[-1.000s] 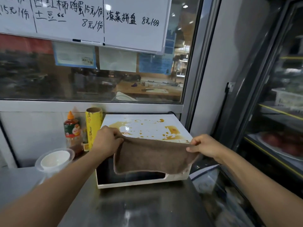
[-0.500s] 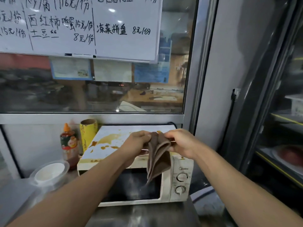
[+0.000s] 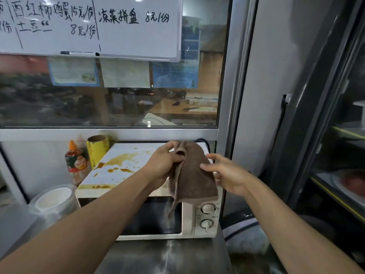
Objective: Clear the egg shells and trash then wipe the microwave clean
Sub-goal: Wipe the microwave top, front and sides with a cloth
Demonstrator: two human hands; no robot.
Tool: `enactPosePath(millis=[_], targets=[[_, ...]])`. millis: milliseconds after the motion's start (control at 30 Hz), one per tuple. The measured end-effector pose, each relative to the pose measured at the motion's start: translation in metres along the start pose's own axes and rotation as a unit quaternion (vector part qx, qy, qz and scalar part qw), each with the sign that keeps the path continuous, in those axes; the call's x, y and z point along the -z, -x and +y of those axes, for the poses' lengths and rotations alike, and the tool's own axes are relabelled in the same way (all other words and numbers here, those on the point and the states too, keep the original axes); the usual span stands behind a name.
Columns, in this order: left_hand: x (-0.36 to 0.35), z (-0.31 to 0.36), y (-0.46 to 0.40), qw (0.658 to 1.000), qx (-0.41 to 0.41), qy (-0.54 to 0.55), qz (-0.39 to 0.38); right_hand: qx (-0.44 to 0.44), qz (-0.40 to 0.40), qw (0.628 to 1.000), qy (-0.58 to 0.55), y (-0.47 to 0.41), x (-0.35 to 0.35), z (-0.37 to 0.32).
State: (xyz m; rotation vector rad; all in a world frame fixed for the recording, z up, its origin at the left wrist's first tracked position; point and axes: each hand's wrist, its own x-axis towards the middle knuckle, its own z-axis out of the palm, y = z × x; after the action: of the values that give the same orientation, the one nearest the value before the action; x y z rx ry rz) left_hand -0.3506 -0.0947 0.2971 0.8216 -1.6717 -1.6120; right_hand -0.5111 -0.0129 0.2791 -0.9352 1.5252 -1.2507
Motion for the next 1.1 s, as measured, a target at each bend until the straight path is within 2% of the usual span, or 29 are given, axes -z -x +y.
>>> enactPosePath(millis=[67,100,233,333,400,467,533,600,667,733,800,833,967,1100], targets=[[-0.010,-0.001,-0.009,1.000,0.014,0.005,-0.010,0.011,-0.011,0.997,-0.077,0.000,0.009,0.006],[-0.014,-0.004,-0.013,1.000,0.021,-0.012,-0.004,0.030,0.015,0.997,-0.069,-0.001,0.014,0.007],[-0.025,-0.022,-0.029,0.995,0.041,-0.070,0.061,0.102,0.137,0.982,0.082,-0.013,0.028,0.016],[-0.026,-0.036,-0.048,0.990,0.065,-0.080,0.100,0.162,0.198,0.945,0.202,-0.039,0.030,0.026],[-0.023,-0.045,-0.060,0.982,0.080,-0.131,0.114,0.161,0.216,0.926,0.263,-0.056,0.028,0.035],[-0.018,-0.053,-0.065,0.965,0.092,-0.216,0.115,0.120,0.199,0.907,0.351,-0.069,0.026,0.048],[-0.008,-0.058,-0.065,0.949,0.068,-0.288,0.113,0.101,0.182,0.885,0.416,-0.071,0.024,0.059],[0.005,-0.061,-0.062,0.926,0.024,-0.363,0.099,0.146,0.157,0.873,0.437,-0.069,0.021,0.062],[0.019,-0.063,-0.058,0.898,-0.003,-0.435,0.069,0.187,0.084,0.854,0.478,-0.068,0.017,0.064],[0.033,-0.065,-0.055,0.869,-0.001,-0.494,0.026,0.195,0.005,0.795,0.575,-0.071,0.016,0.068],[0.048,-0.068,-0.053,0.830,0.016,-0.557,-0.013,0.177,-0.031,0.734,0.655,-0.077,0.021,0.074],[0.055,-0.071,-0.052,0.810,0.023,-0.586,-0.028,0.168,-0.033,0.721,0.672,-0.079,0.025,0.076],[0.080,-0.086,-0.054,0.736,0.027,-0.673,-0.072,0.154,-0.031,0.706,0.691,-0.084,0.031,0.079],[0.095,-0.094,-0.060,0.717,-0.033,-0.694,-0.050,0.174,-0.002,0.663,0.728,-0.085,0.009,0.084]])
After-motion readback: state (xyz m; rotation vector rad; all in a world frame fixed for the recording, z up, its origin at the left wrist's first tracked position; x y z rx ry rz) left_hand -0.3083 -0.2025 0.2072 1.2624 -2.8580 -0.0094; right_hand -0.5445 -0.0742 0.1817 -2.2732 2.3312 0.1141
